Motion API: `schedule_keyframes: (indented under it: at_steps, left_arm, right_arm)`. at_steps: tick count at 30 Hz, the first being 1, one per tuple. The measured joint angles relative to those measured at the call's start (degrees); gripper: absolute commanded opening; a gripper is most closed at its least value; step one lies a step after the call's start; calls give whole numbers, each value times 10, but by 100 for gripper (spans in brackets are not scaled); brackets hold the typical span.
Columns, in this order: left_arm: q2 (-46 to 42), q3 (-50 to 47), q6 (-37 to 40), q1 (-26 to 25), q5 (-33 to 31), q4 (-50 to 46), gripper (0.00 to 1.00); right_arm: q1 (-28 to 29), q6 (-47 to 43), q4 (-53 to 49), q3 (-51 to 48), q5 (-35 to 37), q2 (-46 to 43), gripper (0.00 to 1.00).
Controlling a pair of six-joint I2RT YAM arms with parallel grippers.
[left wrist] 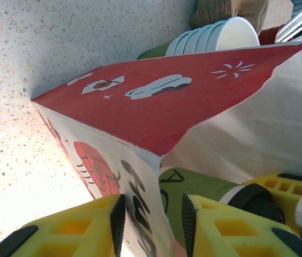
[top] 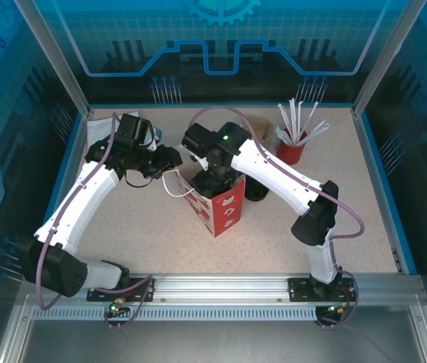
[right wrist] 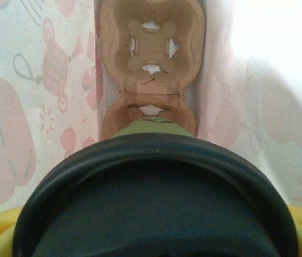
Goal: Pack the takeout coffee
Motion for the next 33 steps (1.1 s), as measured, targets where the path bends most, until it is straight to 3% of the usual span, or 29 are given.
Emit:
schedule_keyframes:
  at_steps: [33]
  left_arm:
    - [-5, -12, 0, 0, 0, 5, 36]
  right_arm:
    - [-9, 12, 39, -68, -22, 16, 78]
